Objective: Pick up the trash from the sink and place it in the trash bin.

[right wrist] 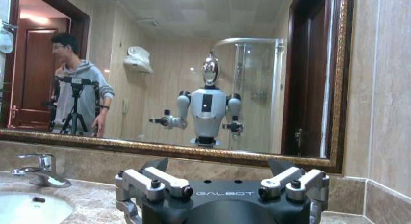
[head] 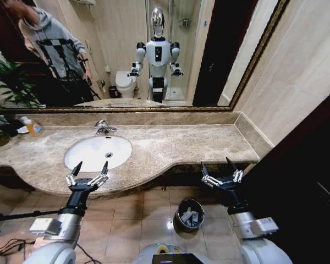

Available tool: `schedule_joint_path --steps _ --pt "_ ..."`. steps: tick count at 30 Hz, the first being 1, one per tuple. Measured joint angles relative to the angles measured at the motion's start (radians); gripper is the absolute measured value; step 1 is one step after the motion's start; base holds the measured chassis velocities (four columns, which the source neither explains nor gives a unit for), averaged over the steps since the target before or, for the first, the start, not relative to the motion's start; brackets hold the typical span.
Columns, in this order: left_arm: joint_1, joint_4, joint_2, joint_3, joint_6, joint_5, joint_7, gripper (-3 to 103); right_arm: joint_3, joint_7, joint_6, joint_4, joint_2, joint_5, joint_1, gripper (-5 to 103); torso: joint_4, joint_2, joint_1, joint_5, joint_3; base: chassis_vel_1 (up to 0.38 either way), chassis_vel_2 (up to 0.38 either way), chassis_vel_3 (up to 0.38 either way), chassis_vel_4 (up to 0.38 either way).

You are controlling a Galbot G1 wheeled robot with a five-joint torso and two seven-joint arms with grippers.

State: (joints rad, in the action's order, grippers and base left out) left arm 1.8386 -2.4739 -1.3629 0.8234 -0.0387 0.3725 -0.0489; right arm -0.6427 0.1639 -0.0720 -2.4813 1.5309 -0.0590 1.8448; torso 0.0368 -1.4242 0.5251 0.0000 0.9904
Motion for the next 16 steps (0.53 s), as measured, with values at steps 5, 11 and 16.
schedule_joint_path --steps 5,11,16 --pt "0.0 0.0 0.0 0.0 0.0 0.0 0.0 100 0.0 0.0 0.0 0.0 0.0 0.0 0.0 100 0.0 0.0 0.0 0.0 0.0 0.0 0.0 0.0 0.0" --pt "0.0 0.0 0.0 0.0 0.0 0.0 0.0 100 0.0 0.0 0.0 0.001 0.0 -0.001 0.0 100 0.0 0.0 0.0 0.0 0.0 0.0 0.0 0.0 0.0" --pt "0.0 0.0 0.0 0.0 0.0 0.0 0.0 100 0.0 -0.001 0.0 0.001 0.0 -0.001 0.0 100 0.0 0.0 0.0 0.0 0.0 0.0 0.0 0.0 0.0"
